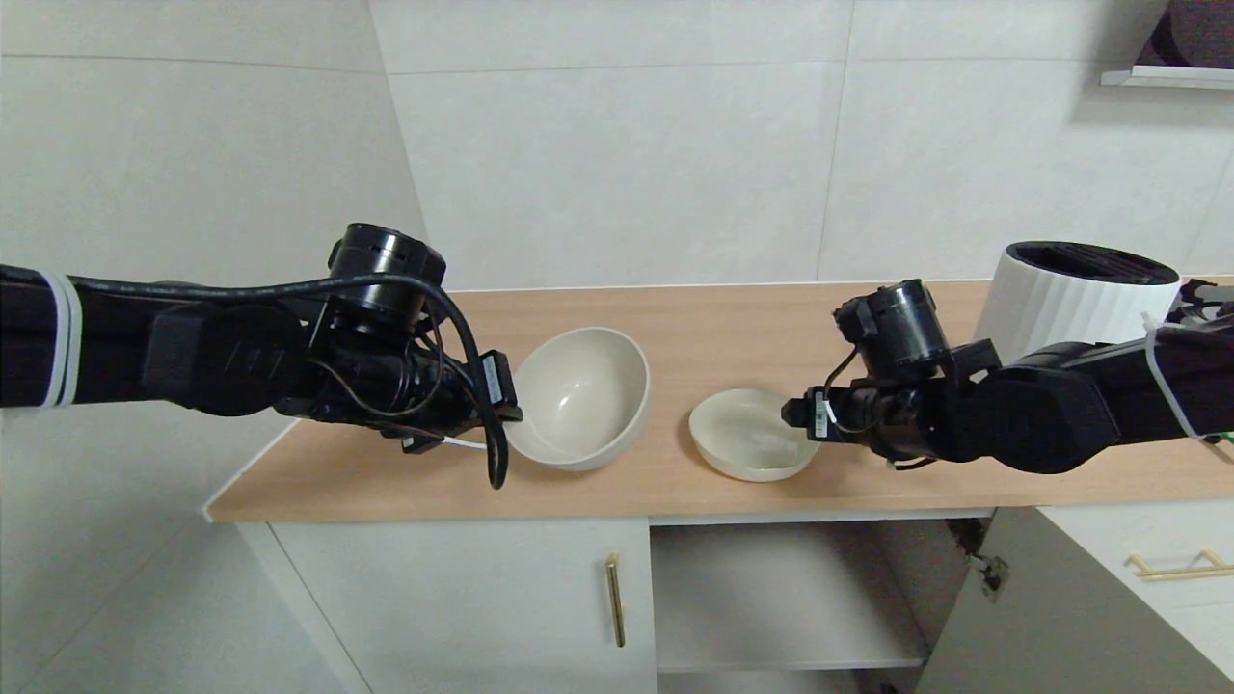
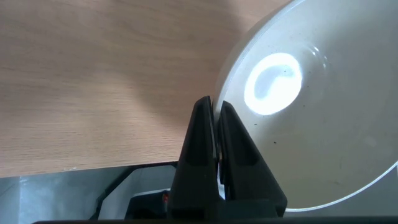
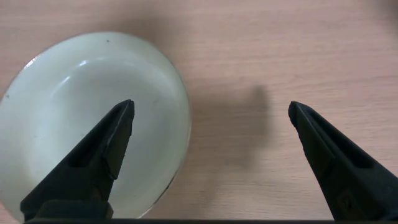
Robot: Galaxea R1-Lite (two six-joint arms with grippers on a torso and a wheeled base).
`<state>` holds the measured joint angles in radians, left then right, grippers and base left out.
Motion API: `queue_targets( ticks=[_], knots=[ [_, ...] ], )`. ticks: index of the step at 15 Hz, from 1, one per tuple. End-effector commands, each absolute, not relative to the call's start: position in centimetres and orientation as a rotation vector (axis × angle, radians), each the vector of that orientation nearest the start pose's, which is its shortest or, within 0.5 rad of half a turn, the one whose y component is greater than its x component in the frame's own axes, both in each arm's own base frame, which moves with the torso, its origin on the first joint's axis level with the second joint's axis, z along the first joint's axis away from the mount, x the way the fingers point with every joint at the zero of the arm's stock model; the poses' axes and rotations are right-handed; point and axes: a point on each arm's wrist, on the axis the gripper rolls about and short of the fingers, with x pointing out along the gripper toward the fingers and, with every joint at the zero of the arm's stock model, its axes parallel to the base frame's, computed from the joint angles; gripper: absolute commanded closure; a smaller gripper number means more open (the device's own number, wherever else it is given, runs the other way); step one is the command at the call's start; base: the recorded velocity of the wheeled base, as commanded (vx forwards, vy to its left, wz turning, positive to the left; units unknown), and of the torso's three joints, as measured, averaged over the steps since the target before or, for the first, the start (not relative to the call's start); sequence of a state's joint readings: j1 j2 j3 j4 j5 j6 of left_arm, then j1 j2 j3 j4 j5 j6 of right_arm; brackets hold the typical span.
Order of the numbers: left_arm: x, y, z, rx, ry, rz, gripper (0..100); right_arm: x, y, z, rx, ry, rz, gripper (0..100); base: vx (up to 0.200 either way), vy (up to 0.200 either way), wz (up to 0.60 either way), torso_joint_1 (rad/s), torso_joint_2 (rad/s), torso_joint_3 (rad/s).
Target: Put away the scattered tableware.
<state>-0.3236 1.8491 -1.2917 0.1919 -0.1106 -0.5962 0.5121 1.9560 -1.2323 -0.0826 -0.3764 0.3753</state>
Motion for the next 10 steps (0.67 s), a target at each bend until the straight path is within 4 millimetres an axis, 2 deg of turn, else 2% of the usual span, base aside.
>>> queue_targets(
  ticks=[1, 6, 7, 10],
  knots=[
    [32.6, -11.2, 19.2, -0.480, 0.843, -0.178, 100, 33.1, 17.9, 15.4, 0.082, 0.601, 0.024, 0, 0.000, 0.000, 0.00, 0.000, 0.00, 0.000],
    [32.4, -11.1, 19.5, -0.482, 0.835, -0.181, 100, 33.4, 18.2, 14.7, 0.075, 0.618, 0.023, 0, 0.000, 0.000, 0.00, 0.000, 0.00, 0.000],
    [32.4, -11.1, 19.5, -0.482, 0.834, -0.181, 100, 33.4, 18.2, 14.5, 0.072, 0.623, 0.022, 100, 0.000, 0.000, 0.00, 0.000, 0.00, 0.000],
    [32.4, -11.1, 19.6, -0.482, 0.834, -0.181, 100, 33.4, 18.7, 14.0, 0.063, 0.636, 0.032, 100, 0.000, 0.000, 0.00, 0.000, 0.00, 0.000]
  ],
)
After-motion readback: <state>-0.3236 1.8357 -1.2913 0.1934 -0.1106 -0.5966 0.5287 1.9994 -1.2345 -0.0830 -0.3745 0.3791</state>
